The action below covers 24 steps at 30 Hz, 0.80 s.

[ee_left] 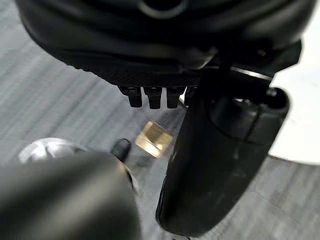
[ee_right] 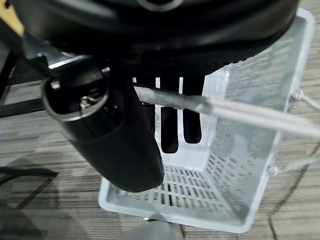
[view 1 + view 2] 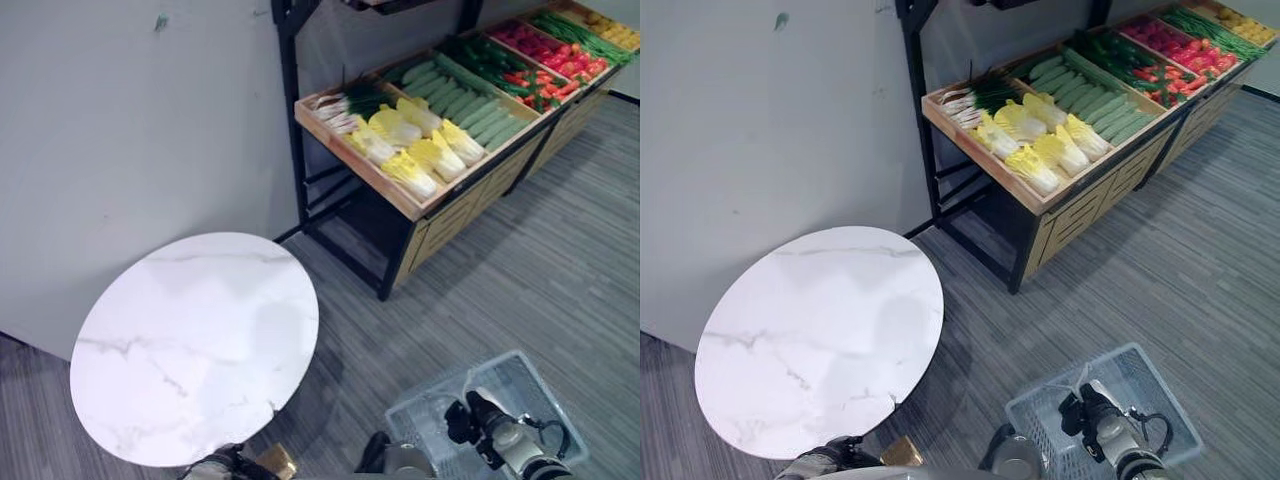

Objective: Get the vegetables into the basket

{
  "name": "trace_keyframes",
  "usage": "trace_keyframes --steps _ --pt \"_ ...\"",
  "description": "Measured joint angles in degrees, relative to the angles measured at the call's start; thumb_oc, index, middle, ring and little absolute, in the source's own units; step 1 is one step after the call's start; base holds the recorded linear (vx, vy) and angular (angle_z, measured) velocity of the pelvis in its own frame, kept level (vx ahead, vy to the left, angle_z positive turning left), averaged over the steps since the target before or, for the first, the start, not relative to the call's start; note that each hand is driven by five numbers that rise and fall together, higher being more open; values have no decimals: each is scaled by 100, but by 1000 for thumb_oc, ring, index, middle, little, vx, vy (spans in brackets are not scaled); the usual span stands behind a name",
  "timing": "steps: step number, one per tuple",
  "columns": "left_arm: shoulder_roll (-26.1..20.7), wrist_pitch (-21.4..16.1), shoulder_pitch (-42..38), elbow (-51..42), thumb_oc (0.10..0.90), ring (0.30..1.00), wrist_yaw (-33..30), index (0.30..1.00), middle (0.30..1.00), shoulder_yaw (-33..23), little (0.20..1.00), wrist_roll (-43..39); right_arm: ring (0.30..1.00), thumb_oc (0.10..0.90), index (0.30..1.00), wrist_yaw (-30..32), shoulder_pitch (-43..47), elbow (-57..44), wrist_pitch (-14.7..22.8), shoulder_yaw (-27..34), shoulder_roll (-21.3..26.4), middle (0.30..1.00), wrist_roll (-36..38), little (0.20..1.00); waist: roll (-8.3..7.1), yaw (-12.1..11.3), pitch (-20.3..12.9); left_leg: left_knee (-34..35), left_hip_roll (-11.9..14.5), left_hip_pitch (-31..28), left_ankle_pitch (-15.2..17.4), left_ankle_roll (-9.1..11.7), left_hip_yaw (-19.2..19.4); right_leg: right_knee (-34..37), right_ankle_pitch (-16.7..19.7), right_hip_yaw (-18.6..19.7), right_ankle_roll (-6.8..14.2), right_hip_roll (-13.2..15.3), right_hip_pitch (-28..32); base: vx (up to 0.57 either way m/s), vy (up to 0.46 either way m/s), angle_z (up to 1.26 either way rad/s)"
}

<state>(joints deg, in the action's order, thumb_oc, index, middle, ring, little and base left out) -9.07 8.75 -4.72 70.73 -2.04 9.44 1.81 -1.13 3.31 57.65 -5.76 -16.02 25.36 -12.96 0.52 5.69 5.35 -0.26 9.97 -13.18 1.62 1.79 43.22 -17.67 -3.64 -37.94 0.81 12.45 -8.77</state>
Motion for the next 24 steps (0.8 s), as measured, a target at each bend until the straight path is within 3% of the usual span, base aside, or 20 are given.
trace_keyframes --steps 10,13,16,17,18,19,21,22,24 --pt "29 46 -168 112 900 1000 7 1000 1000 4 1000 22 300 400 300 2 -155 -47 22 23 -21 300 43 300 -6 118 -29 -23 115 134 85 142 -6 51 -58 67 73 -142 -194 20 -97 -5" --pt "35 83 -132 112 900 1000 -5 1000 1000 16 1000 7 300 400 300 35 -119 -185 39 45 58 300 43 300 64 144 -69 -107 186 453 141 284 -6 53 -23 102 73 -145 -494 40 -87 -4" --pt "83 89 -110 106 900 1000 -11 1000 1000 17 1000 -14 300 400 300 34 -131 -232 38 51 134 300 42 300 156 152 -50 -111 214 455 110 276 -1 58 -27 109 55 -182 -498 86 -222 -1" --pt "72 83 -128 85 900 1000 -20 1000 1000 13 1000 -76 300 400 300 51 -112 -250 38 52 147 300 43 300 188 146 -4 -368 345 538 79 318 3 -93 -147 144 89 -237 -539 80 -274 3" --pt "-7 80 -134 73 900 1000 -29 1000 1000 20 1000 -147 300 400 300 45 -116 -258 66 36 116 300 47 300 61 121 49 -668 397 552 106 303 -20 -136 -221 261 27 -169 -554 98 -233 -11" --pt "-49 67 -104 65 900 1000 -51 1000 1000 36 1000 -208 300 400 300 16 -126 -256 92 -8 91 300 43 300 18 49 71 -976 514 575 94 291 -44 -48 -243 305 -104 -277 -484 84 -154 -30" --pt "-130 75 -53 62 900 1000 -62 1000 1000 41 1000 -327 300 400 300 -4 -114 -241 99 -119 -19 300 32 300 21 -63 92 -1523 829 693 -43 438 -329 469 -223 307 -29 -617 -216 36 -36 -42" --pt "-173 61 -49 17 900 1000 -70 1000 1000 38 1000 -472 300 400 300 -3 -131 -206 121 -222 -60 300 27 300 -67 -155 158 -1870 910 834 -47 532 -776 798 -108 403 9 -769 -52 72 101 -44" --pt "-193 37 -37 -151 900 1000 -69 1000 1000 -23 1000 -589 300 400 300 -29 -141 -203 176 -338 -72 300 24 300 -122 -221 195 -2134 846 1048 7 798 -1444 1089 171 575 -54 -895 112 86 132 -35"
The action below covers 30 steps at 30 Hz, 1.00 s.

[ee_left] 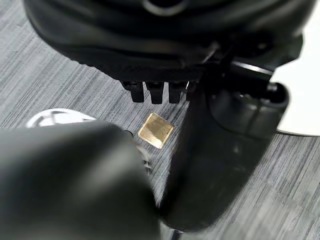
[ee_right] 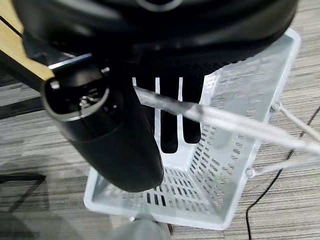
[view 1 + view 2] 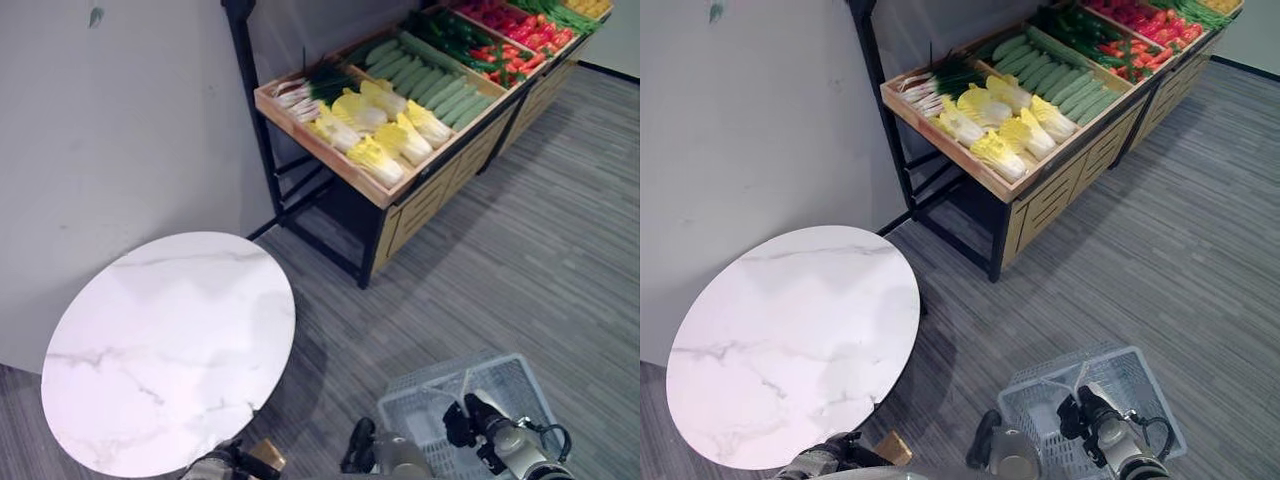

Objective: Get the vegetables into the basket

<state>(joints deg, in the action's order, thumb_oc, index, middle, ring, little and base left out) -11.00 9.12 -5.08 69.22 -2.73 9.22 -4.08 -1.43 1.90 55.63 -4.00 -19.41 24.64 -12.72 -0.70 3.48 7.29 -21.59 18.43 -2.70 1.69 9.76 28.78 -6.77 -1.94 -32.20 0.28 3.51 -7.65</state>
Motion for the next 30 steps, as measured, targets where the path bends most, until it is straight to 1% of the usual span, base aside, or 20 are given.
trace_keyframes --steps 1,2,3,4,5,6,7,8,9,10,11,12,13,15,18,20,22,25,26,30 --pt "13 -25 25 -115 900 1000 -3 1000 1000 -4 1000 -57 300 400 300 13 -9 -11 -1 -1 -58 300 -20 300 -27 46 9 173 -115 95 138 113 -266 224 97 67 -99 -61 78 75 164 -35" --pt "52 -76 41 -203 900 1000 -10 1000 1000 2 1000 -100 300 400 300 20 -3 -22 20 -10 -82 300 -36 300 -43 42 17 768 -319 124 140 123 -483 405 176 186 4 -134 84 110 310 -65" --pt "71 -106 3 -243 900 1000 -11 1000 1000 10 1000 -174 300 400 300 13 85 -35 53 -27 -136 300 -39 300 -116 -6 44 1703 -595 224 14 30 -636 650 72 331 367 -213 46 144 301 -140" --pt "160 -215 -66 -210 900 1000 -75 1000 1000 30 1000 -174 300 400 300 104 264 -7 54 53 -28 300 -17 300 125 -240 115 2708 -285 409 -359 65 -1685 -1198 -779 145 -321 133 -562 111 220 -143" --pt "100 -239 -168 -207 900 1000 -77 1000 1000 91 1000 -218 300 400 300 97 380 28 33 86 0 300 -37 300 -105 -257 259 2677 -259 308 -394 58 -1844 -1390 -860 529 -427 238 -570 136 278 -141" --pt "2 -194 -263 -120 900 1000 -96 1000 1000 83 1000 -297 300 400 300 137 535 68 20 102 10 300 -46 300 -215 -211 281 2378 -211 499 -489 44 -1705 -915 -667 567 -93 118 -331 63 215 -66" --pt "-17 -193 -306 -97 900 1000 -98 1000 1000 79 1000 -297 300 400 300 143 529 67 25 111 -16 300 -46 300 -275 -148 286 2238 -382 531 -506 32 -1594 -661 -547 602 48 109 -196 78 303 -50" --pt "-10 -204 -291 -73 900 1000 -95 1000 1000 86 1000 -296 300 400 300 132 502 77 7 98 12 300 -42 300 -303 -124 255 2212 -514 495 -511 -10 -1431 -456 -438 638 65 112 -92 24 172 -15" --pt "9 -209 -281 -72 900 1000 -94 1000 1000 92 1000 -296 300 400 300 135 432 76 6 97 20 300 -42 300 -297 -100 245 2198 -608 461 -548 -77 -1384 -329 -363 643 14 102 -18 26 233 -13" --pt "51 -224 -307 -112 900 1000 -97 1000 1000 94 1000 -293 300 400 300 132 291 77 -31 96 18 300 -42 300 -232 -61 212 2199 -702 447 -581 -169 -1340 -212 -271 662 -31 52 28 10 261 -16" --pt "68 -230 -309 -117 900 1000 -91 1000 1000 95 1000 -293 300 400 300 122 196 76 -61 83 -2 300 -41 300 -169 -64 241 2236 -799 381 -609 -294 -1180 -185 -180 758 -99 23 19 2 180 -28" --pt "68 -235 -314 -121 900 1000 -91 1000 1000 93 1000 -292 300 400 300 96 185 79 -73 64 -12 300 -41 300 -139 -81 260 2283 -852 313 -625 -341 -1110 -200 -121 855 -138 5 -13 26 244 -63" --pt "71 -231 -287 -90 900 1000 -94 1000 1000 87 1000 -294 300 400 300 30 193 79 -89 -7 -44 300 -39 300 -70 -112 306 2361 -932 159 -549 -574 -950 -283 -81 1016 -109 0 -64 28 171 -56" --pt "66 -205 -298 -6 900 1000 -104 1000 1000 80 1000 -293 300 400 300 -21 107 79 -112 -9 -144 300 -35 300 -109 -99 342 2345 -1137 89 -468 -699 -808 -332 -27 1151 -24 182 -80 15 107 -37" --pt "35 -205 -303 9 900 1000 -106 1000 1000 81 1000 -293 300 400 300 -17 52 99 -172 -1 -219 300 -16 300 -69 -99 371 2301 -1291 85 -424 -765 -719 -335 17 1240 104 377 -83 14 122 -6" --pt "-23 -198 -282 14 900 1000 -127 1000 1000 116 1000 -272 300 400 300 -2 125 115 -204 76 -176 300 -18 300 -66 -122 403 2307 -1450 29 -338 -892 -625 -436 45 1332 226 499 -140 33 189 -17" --pt "-66 -180 -249 13 900 1000 -123 1000 1000 115 1000 -273 300 400 300 -35 117 108 -194 57 -189 300 -18 300 -66 -112 404 2359 -1498 -73 -292 -957 -486 -416 68 1477 277 516 -143 29 106 -31" --pt "-113 -178 -261 -4 900 1000 -117 1000 1000 114 1000 -269 300 400 300 -44 153 97 -184 54 -230 300 -27 300 -93 -96 412 2376 -1555 -116 -221 -1045 -429 -420 83 1541 351 556 -157 21 54 -16" --pt "-129 -176 -266 -12 900 1000 -116 1000 1000 122 1000 -264 300 400 300 -71 177 87 -173 50 -241 300 -28 300 -138 -98 422 2375 -1564 -162 -147 -1080 -326 -431 64 1620 410 548 -193 5 26 -29" --pt "-150 -130 -257 -14 900 1000 -110 1000 1000 122 1000 -261 300 400 300 -121 218 -55 -119 41 -260 300 -29 300 -273 -87 442 2339 -1552 -195 -132 -1072 -36 -387 110 1816 479 493 -280 -14 -4 -37"
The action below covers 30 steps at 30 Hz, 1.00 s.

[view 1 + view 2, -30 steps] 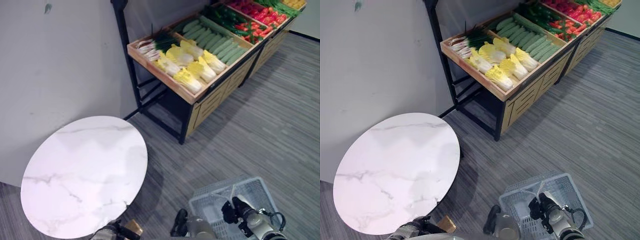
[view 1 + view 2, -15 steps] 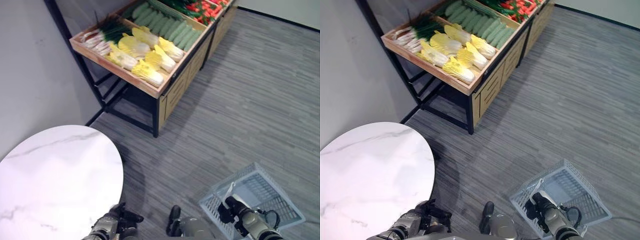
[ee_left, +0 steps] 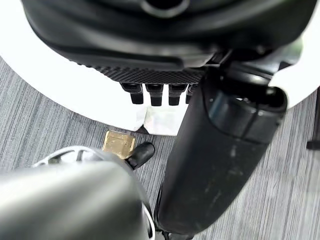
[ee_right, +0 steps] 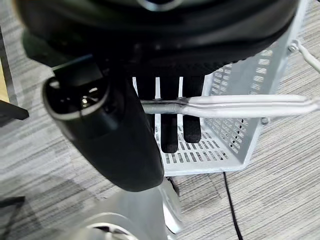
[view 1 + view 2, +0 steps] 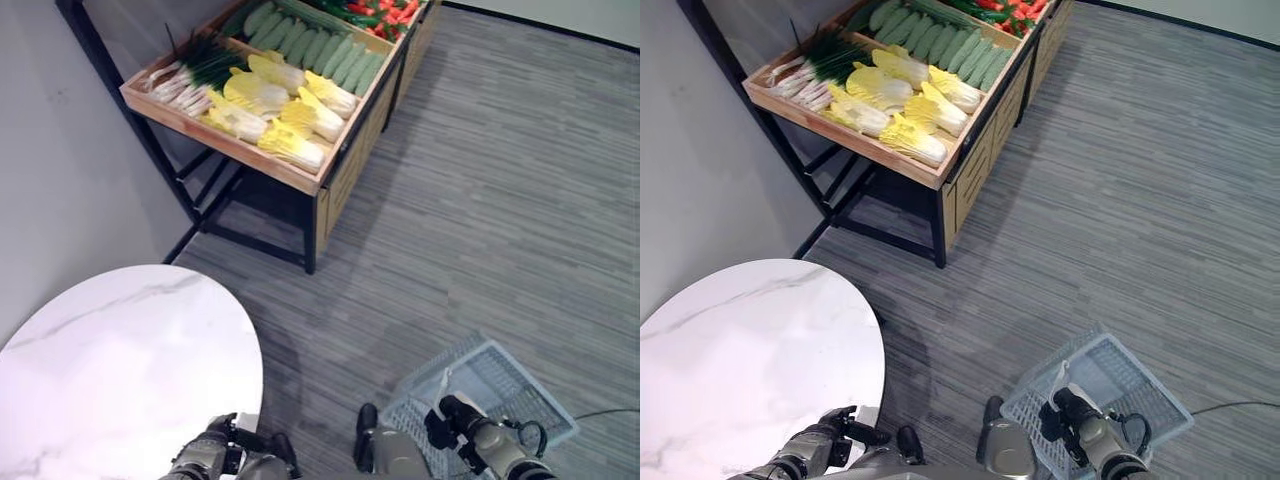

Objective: Get the vegetables into the basket

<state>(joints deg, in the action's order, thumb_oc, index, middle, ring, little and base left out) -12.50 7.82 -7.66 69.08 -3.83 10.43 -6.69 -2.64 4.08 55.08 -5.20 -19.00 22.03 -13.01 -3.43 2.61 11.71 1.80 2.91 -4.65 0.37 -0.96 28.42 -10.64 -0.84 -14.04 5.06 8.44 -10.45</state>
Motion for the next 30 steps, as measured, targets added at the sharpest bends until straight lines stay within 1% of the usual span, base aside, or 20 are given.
trace_keyframes --steps 1,2,3,4,5,6,7,8,9,11,12,13,14,15,16,17,21,25,27,30 --pt "-14 2 12 -18 900 1000 2 1000 1000 10 1000 0 300 400 300 -9 5 -6 1 -3 -35 300 -2 300 -59 25 4 -12 6 -33 -2 6 125 27 80 25 18 -66 -25 -38 -44 -54" --pt "-47 10 51 -19 900 1000 2 1000 1000 -31 1000 0 300 400 300 1 58 -51 9 -9 -102 300 -4 300 -92 32 7 -3 75 -81 -2 28 260 173 164 69 94 -123 1 -45 -20 -74" --pt "-71 13 96 -28 900 1000 4 1000 1000 -137 1000 1 300 400 300 -16 152 -49 36 -24 -162 300 -4 300 -70 6 10 44 204 -146 -12 44 459 417 96 -159 228 -139 104 -86 -24 -91" --pt "-79 25 87 -41 900 1000 0 1000 1000 -137 1000 1 300 400 300 -25 190 -46 42 -52 -196 300 -18 300 -44 -20 22 -3 316 -137 -12 41 608 303 199 -601 221 36 136 -105 6 -73" --pt "-74 37 81 -77 900 1000 -1 1000 1000 -137 1000 7 300 400 300 26 202 -47 41 -44 -172 300 -48 300 -47 -13 19 -29 349 -129 -12 41 665 150 210 -740 250 231 141 -144 24 -56" --pt "-125 31 91 -136 900 1000 0 1000 1000 -126 1000 14 300 400 300 -14 190 -38 4 -47 -122 300 -53 300 -68 -31 -20 20 382 -192 -14 49 712 -129 244 -835 327 724 242 -144 25 -28" --pt "-169 18 96 -144 900 1000 1 1000 1000 -110 1000 15 300 400 300 -24 160 -35 -22 -53 -139 300 -54 300 -138 -37 -62 52 376 -247 -32 97 718 -175 324 -859 295 897 323 -122 6 -30" --pt "-238 10 96 -136 900 1000 9 1000 1000 -110 1000 15 300 400 300 -40 98 -32 -40 -57 -205 300 -53 300 -213 -48 -112 69 335 -345 -61 168 727 -34 477 -790 345 981 521 -101 -33 -48" --pt "-207 25 144 -105 900 1000 11 1000 1000 -112 1000 22 300 400 300 -57 58 -40 -39 -63 -223 300 -53 300 -148 -77 -204 32 464 -379 -124 253 771 282 428 -837 291 745 630 -103 -49 -69" --pt "-155 52 142 -28 900 1000 21 1000 1000 -130 1000 115 300 400 300 -46 120 -44 -25 -76 -213 300 -53 300 -84 -100 -230 -399 652 -245 -118 254 859 513 505 -811 102 615 630 -29 -103 -75" --pt "-69 76 134 -6 900 1000 65 1000 1000 -144 1000 119 300 400 300 -68 129 -56 -31 -139 -126 300 -65 300 -71 -106 -290 -533 707 -187 -72 265 874 608 517 -699 45 569 621 -3 -157 -61" --pt "43 70 154 -7 900 1000 101 1000 1000 -148 1000 119 300 400 300 -46 104 -60 -43 -157 -6 300 -64 300 37 -110 -381 -323 676 -246 17 334 861 628 509 -635 34 508 573 -14 -163 -54" --pt "136 72 139 -12 900 1000 149 1000 1000 -148 1000 118 300 400 300 -70 80 -59 -43 -158 120 300 -64 300 185 -93 -477 -150 690 -292 57 383 901 626 500 -607 32 355 513 -18 -111 -30" --pt "188 71 120 -9 900 1000 158 1000 1000 -155 1000 119 300 400 300 -75 51 -45 -47 -159 157 300 -66 300 276 -92 -533 -105 753 -335 20 607 955 623 494 -606 32 295 487 -25 -168 -27" --pt "195 63 57 -23 900 1000 138 1000 1000 -159 1000 119 300 400 300 -68 -20 -48 -53 -165 108 300 -65 300 182 -142 -567 -276 804 -312 0 627 1000 629 496 -550 29 296 491 -22 -160 -17" --pt "192 63 50 -44 900 1000 129 1000 1000 -159 1000 119 300 400 300 -121 -65 -47 -52 -167 72 300 -64 300 151 -149 -607 -282 858 -318 -7 617 995 629 487 -558 25 275 487 -34 -217 -12" --pt "208 106 143 -118 900 1000 133 1000 1000 -149 1000 118 300 400 300 -109 -236 -84 -34 -157 5 300 -52 300 166 -125 -662 -228 996 -348 -58 655 996 512 298 -804 52 243 458 -37 -182 3" --pt "248 161 286 -114 900 1000 131 1000 1000 -87 1000 116 300 400 300 -53 -259 -16 -40 -119 39 300 -51 300 364 -68 -681 -273 1155 -318 -118 622 935 535 268 -846 15 118 487 -22 -173 1" --pt "249 192 370 -112 900 1000 132 1000 1000 -93 1000 110 300 400 300 -39 -258 9 -39 -118 76 300 -50 300 502 -44 -687 -287 1239 -284 -211 588 820 560 246 -883 -28 -33 532 10 -285 4" --pt "240 186 426 -73 900 1000 122 1000 1000 -111 1000 97 300 400 300 -15 -254 83 -19 -122 67 300 -8 300 531 -47 -672 -626 1443 -200 -314 563 706 514 131 -913 -145 -128 556 21 -183 0"
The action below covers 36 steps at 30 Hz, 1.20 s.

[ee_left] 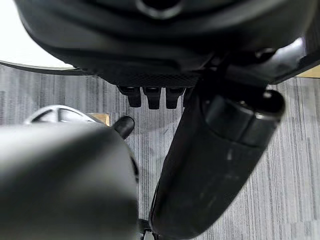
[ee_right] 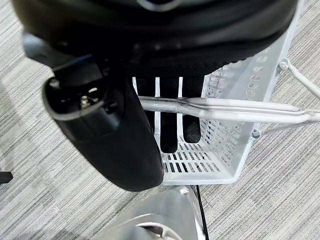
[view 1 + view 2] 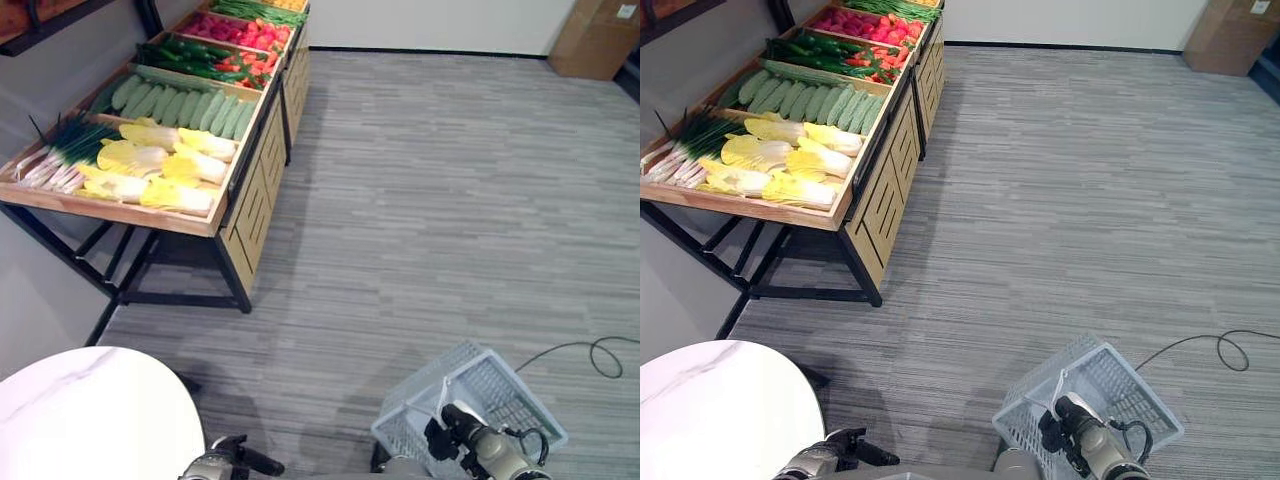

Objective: Get the vegetables into the basket

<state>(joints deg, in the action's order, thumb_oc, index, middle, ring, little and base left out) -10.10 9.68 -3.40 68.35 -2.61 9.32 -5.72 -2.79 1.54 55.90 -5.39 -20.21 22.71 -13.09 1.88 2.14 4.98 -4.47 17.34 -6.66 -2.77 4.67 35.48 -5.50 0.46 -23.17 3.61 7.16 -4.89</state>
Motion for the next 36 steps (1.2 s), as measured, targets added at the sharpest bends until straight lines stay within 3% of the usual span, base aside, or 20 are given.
trace_keyframes --steps 2,3,4,5,8,12,13,16,19,30,36 --pt "-26 -4 -24 70 900 1000 -2 1000 1000 -43 1000 -39 300 400 300 3 6 63 22 -2 -28 300 14 300 -24 -25 17 -448 181 136 -142 95 -252 -24 -93 21 -93 -41 56 6 -68 -7" --pt "-57 -34 -56 65 900 1000 -2 1000 1000 -47 1000 -138 300 400 300 17 -12 106 23 -35 -27 300 16 300 -151 -63 100 -902 209 400 -294 236 -800 156 -11 168 -272 -79 249 14 -4 -9" --pt "-38 -77 -92 52 900 1000 5 1000 1000 -45 1000 -187 300 400 300 27 10 128 17 -40 14 300 21 300 -210 -110 128 -888 -58 646 -74 531 -1528 328 39 228 -318 -23 275 116 38 -19" --pt "-9 -107 -135 -30 900 1000 5 1000 1000 -48 1000 -224 300 400 300 26 41 128 13 -40 55 300 21 300 -239 -154 148 -388 -313 681 -29 612 -1833 484 119 303 -242 -6 279 89 49 -27" --pt "30 -112 -189 -49 900 1000 -10 1000 1000 -2 1000 -284 300 400 300 50 60 126 24 -30 57 300 17 300 -220 -133 165 524 -508 923 -187 511 -1748 732 146 426 -248 -182 273 105 89 -34" --pt "100 -123 -212 -32 900 1000 12 1000 1000 0 1000 -358 300 400 300 77 81 122 54 -22 63 300 16 300 -177 -92 251 579 -663 885 -416 290 -1574 702 143 654 -253 -321 267 80 120 -54" --pt "189 -127 -286 -31 900 1000 9 1000 1000 1 1000 -357 300 400 300 97 19 150 39 40 75 300 18 300 -87 -42 299 546 -685 823 -314 64 -1430 672 139 656 -238 -316 263 114 186 -21" --pt "154 -142 -373 -90 900 1000 3 1000 1000 -2 1000 -352 300 400 300 72 24 113 40 97 18 300 14 300 -300 -108 429 548 -908 795 -164 -104 -1237 500 108 769 -82 -76 114 56 147 -22" --pt "78 -139 -395 -85 900 1000 -5 1000 1000 -4 1000 -352 300 400 300 85 23 128 -11 115 -4 300 11 300 -347 -131 458 602 -1133 754 -54 -256 -1125 382 180 846 43 133 57 47 119 -11" --pt "-243 -148 -418 -73 900 1000 -110 1000 1000 -44 1000 -321 300 400 300 75 261 189 92 116 -165 300 -21 300 -406 -196 450 939 -1393 268 69 -338 -940 336 113 987 229 261 238 49 95 -10" --pt "-264 -126 -436 -68 900 1000 -101 1000 1000 -25 1000 -239 300 400 300 8 442 208 142 59 -279 300 -46 300 -654 -227 519 948 -1442 251 160 -450 -689 -416 106 1022 369 400 -264 59 90 -22"
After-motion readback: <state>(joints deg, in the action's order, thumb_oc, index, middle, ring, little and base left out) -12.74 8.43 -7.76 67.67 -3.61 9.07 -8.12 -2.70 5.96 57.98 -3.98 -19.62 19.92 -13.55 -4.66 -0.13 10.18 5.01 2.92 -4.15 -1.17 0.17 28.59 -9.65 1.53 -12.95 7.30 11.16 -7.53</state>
